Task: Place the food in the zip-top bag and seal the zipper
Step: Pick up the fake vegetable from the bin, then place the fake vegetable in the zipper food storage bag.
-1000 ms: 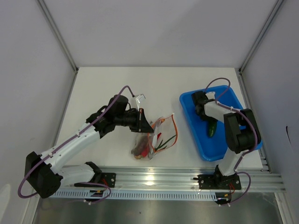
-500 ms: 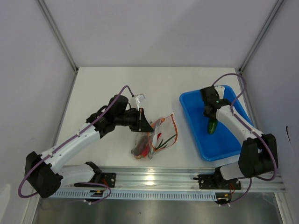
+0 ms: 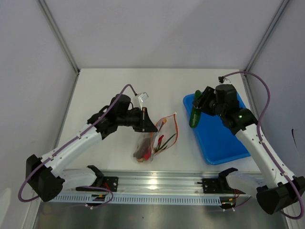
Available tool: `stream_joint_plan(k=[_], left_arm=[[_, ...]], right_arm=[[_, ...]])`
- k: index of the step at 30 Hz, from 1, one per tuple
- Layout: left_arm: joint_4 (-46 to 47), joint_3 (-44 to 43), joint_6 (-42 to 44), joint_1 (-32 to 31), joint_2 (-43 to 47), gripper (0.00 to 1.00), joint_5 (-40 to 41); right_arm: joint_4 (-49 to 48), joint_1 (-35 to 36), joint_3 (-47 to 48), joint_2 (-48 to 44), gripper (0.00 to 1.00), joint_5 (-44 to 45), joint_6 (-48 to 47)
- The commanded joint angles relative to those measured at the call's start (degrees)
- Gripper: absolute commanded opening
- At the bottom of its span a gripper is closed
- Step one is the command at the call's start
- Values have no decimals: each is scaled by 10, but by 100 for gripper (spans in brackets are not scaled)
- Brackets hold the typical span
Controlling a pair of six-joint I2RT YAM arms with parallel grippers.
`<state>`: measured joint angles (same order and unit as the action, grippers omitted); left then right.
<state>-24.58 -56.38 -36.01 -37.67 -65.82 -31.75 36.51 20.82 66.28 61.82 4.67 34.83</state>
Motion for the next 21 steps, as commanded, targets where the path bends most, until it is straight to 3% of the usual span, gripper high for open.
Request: stream_joint_plan(k=[1, 15, 21], left_arm=[[18, -37, -5, 4, -7, 0, -11], [24, -75, -2, 5, -35, 0, -15], [28, -73, -5, 5, -36, 1, -16]], right_arm=[[-28, 40, 26, 11, 0, -70, 68], [-33, 250, 53, 21, 0, 52, 137], [-29, 295, 25, 20, 0, 95, 186]])
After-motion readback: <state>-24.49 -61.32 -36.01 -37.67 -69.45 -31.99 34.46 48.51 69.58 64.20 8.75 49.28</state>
